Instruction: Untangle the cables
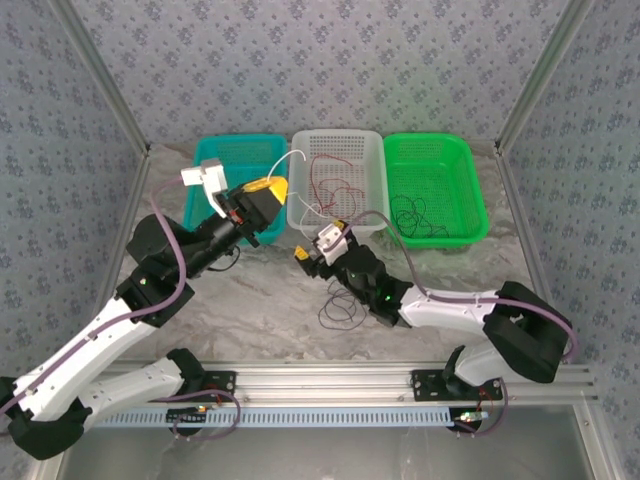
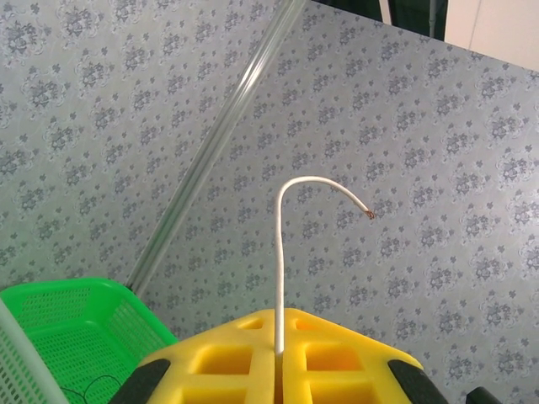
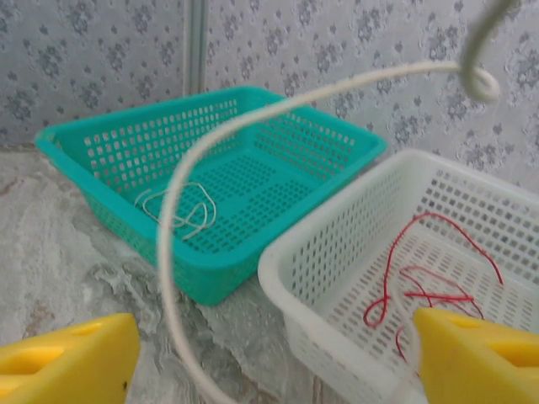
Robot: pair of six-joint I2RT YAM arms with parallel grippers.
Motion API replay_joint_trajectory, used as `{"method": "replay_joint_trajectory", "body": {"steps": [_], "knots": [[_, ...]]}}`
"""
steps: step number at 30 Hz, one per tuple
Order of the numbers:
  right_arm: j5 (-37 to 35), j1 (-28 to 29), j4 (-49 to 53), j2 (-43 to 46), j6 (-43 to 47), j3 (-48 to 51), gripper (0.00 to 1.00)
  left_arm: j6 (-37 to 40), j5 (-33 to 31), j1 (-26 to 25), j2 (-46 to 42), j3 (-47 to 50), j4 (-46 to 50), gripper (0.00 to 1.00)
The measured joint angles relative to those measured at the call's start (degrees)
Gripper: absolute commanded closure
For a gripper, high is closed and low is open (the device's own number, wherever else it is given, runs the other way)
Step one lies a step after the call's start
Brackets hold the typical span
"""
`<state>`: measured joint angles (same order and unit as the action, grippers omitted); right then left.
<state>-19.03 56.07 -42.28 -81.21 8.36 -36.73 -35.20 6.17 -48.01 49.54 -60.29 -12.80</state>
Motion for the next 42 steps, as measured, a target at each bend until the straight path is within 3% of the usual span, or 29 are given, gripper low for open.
{"method": "replay_joint_trajectory", "body": {"steps": [2,6,11,15,22,32,33,34,35,37,39,42], "knots": [[0.46,-0.17,-0.35,-0.79,1.14,-1.16,0.32,-0.04,0.02,-0.02,-0.04,0.00,-0.28,0.93],[0.81,-0.72,-0.92,-2.01,2.84,-2.71,0.40,-0.04,0.00,-0.02,-0.46,0.00,-0.33,0.93],[1.03,-1.38,-1.22,-2.25,3.91,-2.86,0.74,-0.02,-0.02,-0.02,-1.16,0.00,-0.35,0.92],[1.62,-1.46,-1.18,-2.32,4.07,-2.97,0.92,0.00,-0.04,0.00,-1.51,0.00,-0.44,0.92],[3.23,-1.88,2.99,-3.30,1.36,-3.08,0.99,2.89,-2.01,0.00,-2.91,-0.13,1.60,0.92],[10.67,-3.04,8.11,-5.49,-9.09,-1.36,1.00,9.35,-5.16,0.02,-3.80,-4.85,3.74,0.92],[11.15,-2.80,8.35,-5.79,-9.53,-1.36,0.97,9.73,-5.42,0.07,-3.80,-5.01,3.72,0.92],[11.52,-2.58,8.50,-6.16,-10.08,-1.36,0.86,9.86,-5.46,0.13,-3.80,-5.14,3.72,0.92],[11.87,-2.38,8.52,-6.54,-10.54,-1.36,0.73,9.90,-5.49,0.15,-3.80,-5.25,3.69,0.92],[12.33,-1.95,8.39,-7.04,-11.47,-1.36,0.37,9.90,-5.49,0.28,-3.80,-5.29,3.65,0.92],[12.35,-1.42,7.91,-7.10,-11.93,-1.33,0.25,9.90,-5.62,0.33,-3.80,-5.29,3.65,0.92],[11.91,-0.44,6.32,-7.10,-11.89,-1.33,0.21,9.88,-5.64,0.37,-3.69,-5.29,3.72,0.92]]}}
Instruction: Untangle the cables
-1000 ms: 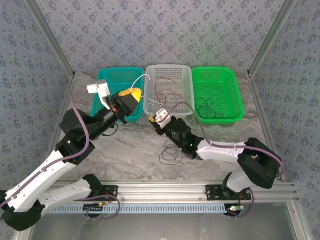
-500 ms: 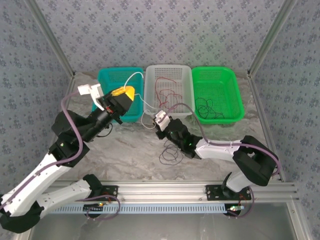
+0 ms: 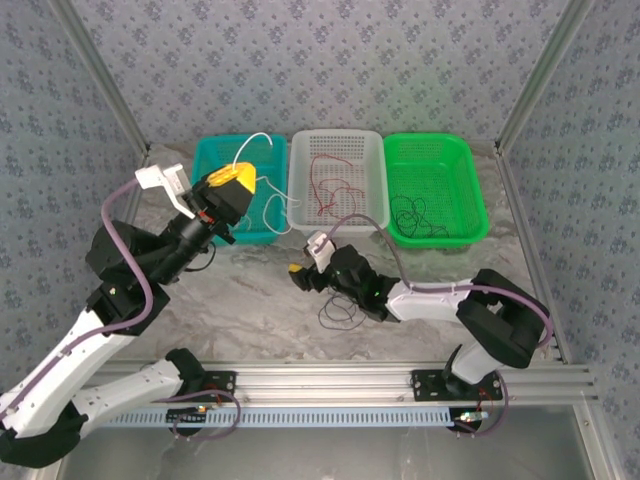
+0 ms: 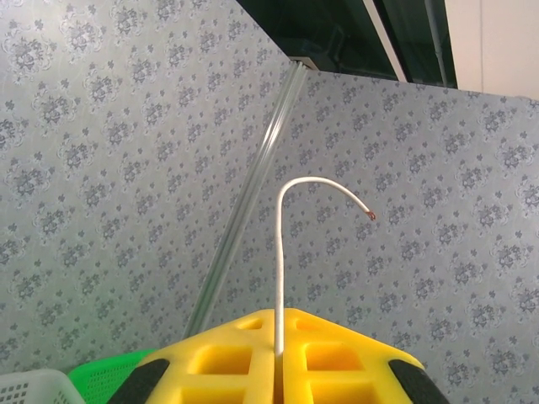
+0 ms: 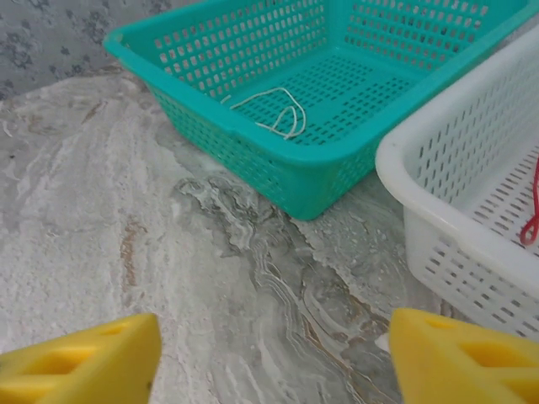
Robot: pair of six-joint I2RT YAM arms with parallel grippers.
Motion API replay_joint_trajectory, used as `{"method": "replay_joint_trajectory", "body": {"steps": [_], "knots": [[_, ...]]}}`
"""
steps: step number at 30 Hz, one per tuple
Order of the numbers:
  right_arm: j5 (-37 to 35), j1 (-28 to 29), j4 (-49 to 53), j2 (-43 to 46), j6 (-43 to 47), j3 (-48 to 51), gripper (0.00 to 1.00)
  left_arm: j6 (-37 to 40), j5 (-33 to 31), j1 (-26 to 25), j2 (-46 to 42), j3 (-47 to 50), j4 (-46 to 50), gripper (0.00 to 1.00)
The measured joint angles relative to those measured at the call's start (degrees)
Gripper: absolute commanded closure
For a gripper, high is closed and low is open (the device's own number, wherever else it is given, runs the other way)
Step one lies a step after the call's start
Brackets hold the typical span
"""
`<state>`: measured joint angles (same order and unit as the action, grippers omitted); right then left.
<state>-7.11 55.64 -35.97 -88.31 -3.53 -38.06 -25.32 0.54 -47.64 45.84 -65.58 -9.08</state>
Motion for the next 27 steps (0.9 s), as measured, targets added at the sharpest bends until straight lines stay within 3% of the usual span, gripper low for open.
{"method": "replay_joint_trajectory", "body": {"steps": [15,27], "knots": [[-9.68,3.54,-11.50,0.55,11.32,-0.87,0.11,-1.09,0.07,0.00,-0.04,0.00,-0.07,0.92],[-8.87,3.54,-16.83,-0.57,14.69,-6.80,0.12,-2.38,0.24,0.00,-0.04,0.07,-0.20,0.92]]}}
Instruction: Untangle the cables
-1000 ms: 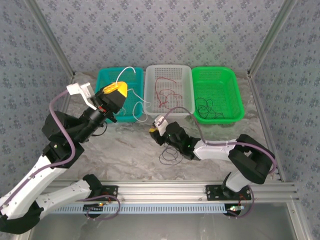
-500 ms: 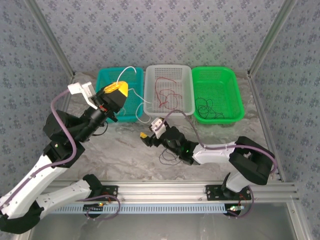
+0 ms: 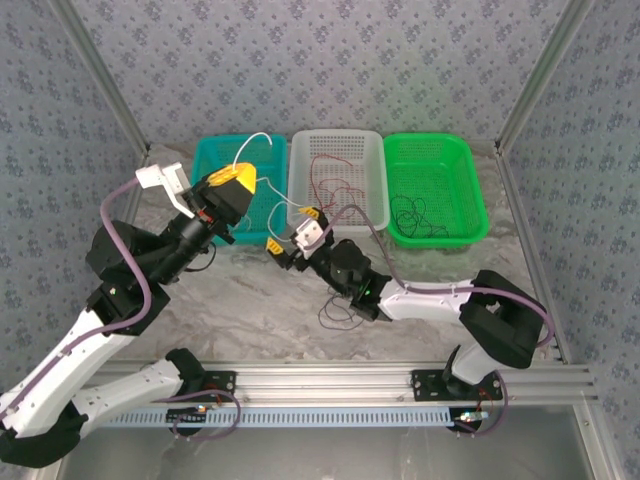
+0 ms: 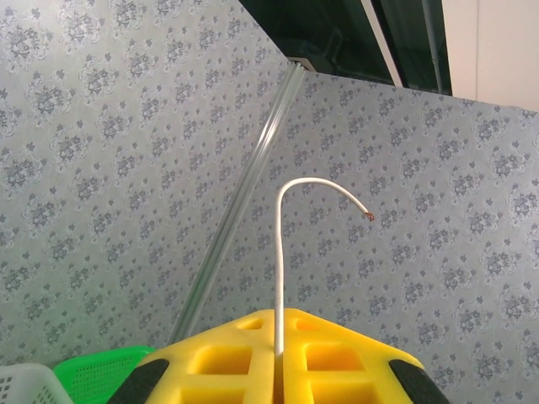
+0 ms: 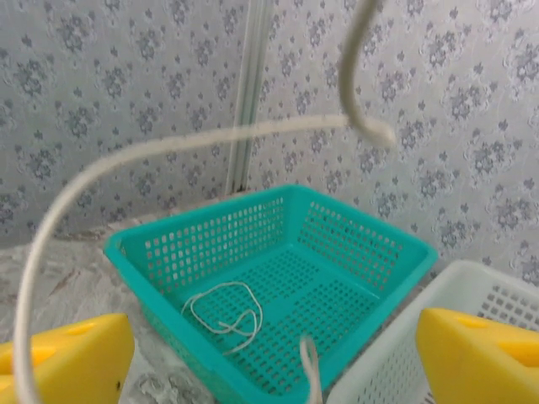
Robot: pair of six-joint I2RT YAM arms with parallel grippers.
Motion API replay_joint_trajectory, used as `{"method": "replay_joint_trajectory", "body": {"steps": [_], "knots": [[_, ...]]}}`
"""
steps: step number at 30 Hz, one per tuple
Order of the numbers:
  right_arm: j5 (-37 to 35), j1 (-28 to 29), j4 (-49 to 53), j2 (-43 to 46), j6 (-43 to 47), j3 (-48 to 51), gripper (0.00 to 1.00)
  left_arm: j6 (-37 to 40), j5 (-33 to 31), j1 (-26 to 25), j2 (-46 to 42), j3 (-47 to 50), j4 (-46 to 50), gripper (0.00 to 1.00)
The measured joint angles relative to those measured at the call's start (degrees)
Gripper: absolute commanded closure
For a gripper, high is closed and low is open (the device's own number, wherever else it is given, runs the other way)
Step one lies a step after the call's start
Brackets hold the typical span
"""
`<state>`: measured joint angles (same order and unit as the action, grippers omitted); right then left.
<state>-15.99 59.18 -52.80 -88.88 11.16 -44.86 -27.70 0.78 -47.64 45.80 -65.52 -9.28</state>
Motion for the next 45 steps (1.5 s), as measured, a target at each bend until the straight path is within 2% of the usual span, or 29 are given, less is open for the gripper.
{"method": "replay_joint_trajectory", "body": {"steps": [3,5,10,13,16,23,30,37,41,43,45], "knots": [[0.39,0.00,-0.66,-0.81,0.57,-1.46,0.12,-0.42,0.24,0.00,0.04,0.00,-0.46,0.92],[0.39,0.00,-0.92,-0.92,0.98,-2.01,0.16,-0.48,0.48,0.00,0.04,0.02,-0.63,0.92],[2.12,-0.04,-0.52,-1.14,2.29,-4.42,0.58,-0.90,1.11,0.00,0.02,0.22,-1.25,0.92],[3.67,-0.04,0.02,-1.20,2.80,-5.22,0.79,-0.90,1.31,0.00,0.00,0.24,-1.25,0.92],[5.05,-0.04,1.64,-1.20,2.93,-5.22,0.92,-0.85,1.29,0.00,-0.31,0.26,-1.22,0.92],[8.72,-1.11,8.66,-1.38,-0.20,-5.22,0.97,1.73,0.24,0.02,-1.27,0.31,-1.18,0.91],[15.37,-4.37,14.23,-6.23,-10.36,-5.22,0.98,7.30,-0.92,0.63,0.15,-4.46,-0.81,0.91],[21.18,-4.70,21.57,-11.76,-16.22,-8.92,0.96,11.54,-2.01,1.42,1.11,-5.92,-0.81,0.92],[22.51,-4.72,21.55,-11.85,-18.23,-9.68,0.81,13.14,-2.71,2.56,1.86,-5.90,-0.76,0.92],[22.71,-4.72,21.53,-11.80,-19.41,-9.70,0.55,13.73,-2.97,3.45,2.05,-5.90,-0.76,0.92],[22.80,-4.83,21.53,-11.41,-19.96,-9.62,0.36,14.32,-3.04,4.42,2.71,-5.92,-0.76,0.92]]}}
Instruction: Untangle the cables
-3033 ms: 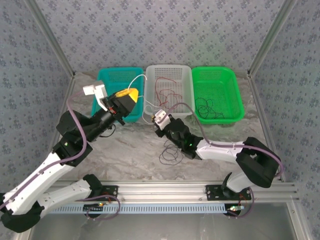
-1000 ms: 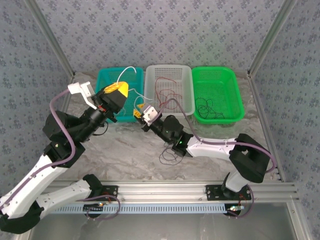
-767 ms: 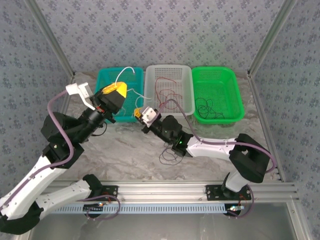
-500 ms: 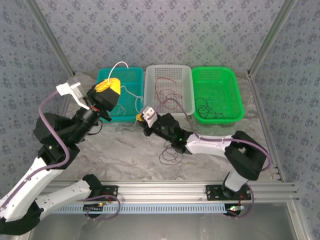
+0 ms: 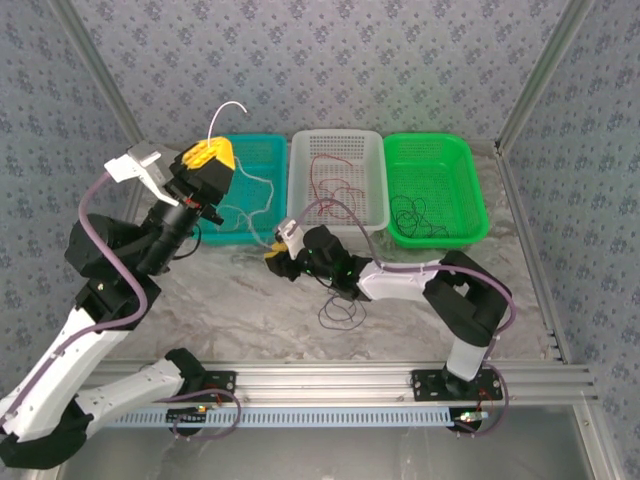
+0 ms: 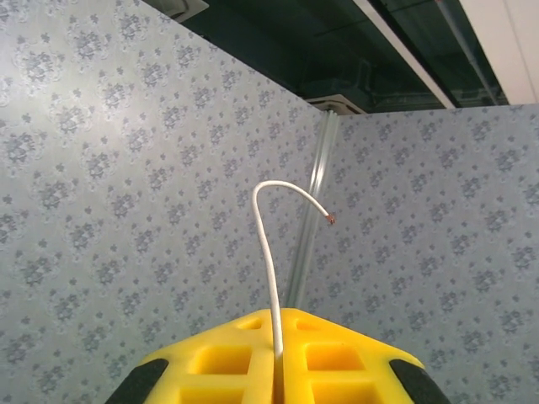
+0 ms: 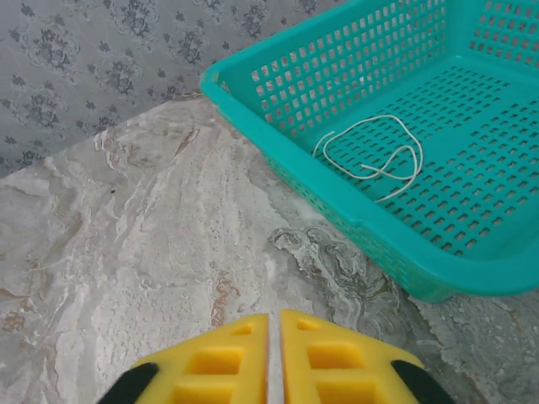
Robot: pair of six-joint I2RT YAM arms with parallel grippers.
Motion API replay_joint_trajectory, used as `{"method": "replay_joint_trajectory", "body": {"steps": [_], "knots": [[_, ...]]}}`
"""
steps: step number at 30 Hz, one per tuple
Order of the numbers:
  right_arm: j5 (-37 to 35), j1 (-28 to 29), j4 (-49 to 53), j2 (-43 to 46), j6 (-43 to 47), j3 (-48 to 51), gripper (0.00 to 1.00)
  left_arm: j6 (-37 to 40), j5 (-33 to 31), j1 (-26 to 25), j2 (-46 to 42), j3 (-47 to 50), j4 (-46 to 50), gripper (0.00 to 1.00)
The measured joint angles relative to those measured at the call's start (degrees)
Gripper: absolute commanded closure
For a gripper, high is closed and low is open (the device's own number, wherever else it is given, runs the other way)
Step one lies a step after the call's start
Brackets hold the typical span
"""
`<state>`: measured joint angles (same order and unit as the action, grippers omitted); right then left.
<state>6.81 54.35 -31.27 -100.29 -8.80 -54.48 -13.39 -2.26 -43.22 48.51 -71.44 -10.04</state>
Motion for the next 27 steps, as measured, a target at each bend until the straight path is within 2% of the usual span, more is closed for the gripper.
{"method": "replay_joint_trajectory", "body": {"steps": [2,4,6,16,22,27], "knots": [[-0.35,-0.02,0.04,1.31,-0.17,0.37,0.32,0.85,-0.17,1.11,0.55,0.00,0.00,0.92],[-1.18,-0.11,0.20,3.91,-0.68,1.05,0.20,1.73,-0.22,2.43,1.40,-0.04,0.00,0.92],[-2.29,-0.13,0.76,6.82,-0.70,1.42,0.13,2.45,-0.15,3.87,2.69,-0.48,0.07,0.92],[-9.11,-0.87,7.30,20.31,0.66,5.97,0.12,2.03,3.74,15.19,10.62,-5.01,0.63,0.92],[-13.77,-1.14,17.00,31.04,0.57,12.63,0.12,-1.27,5.95,23.56,14.75,-4.92,-0.13,0.92],[-19.02,-1.42,27.17,41.07,-2.80,17.31,0.12,-4.31,7.02,28.35,18.32,-2.84,-2.84,0.91]]}}
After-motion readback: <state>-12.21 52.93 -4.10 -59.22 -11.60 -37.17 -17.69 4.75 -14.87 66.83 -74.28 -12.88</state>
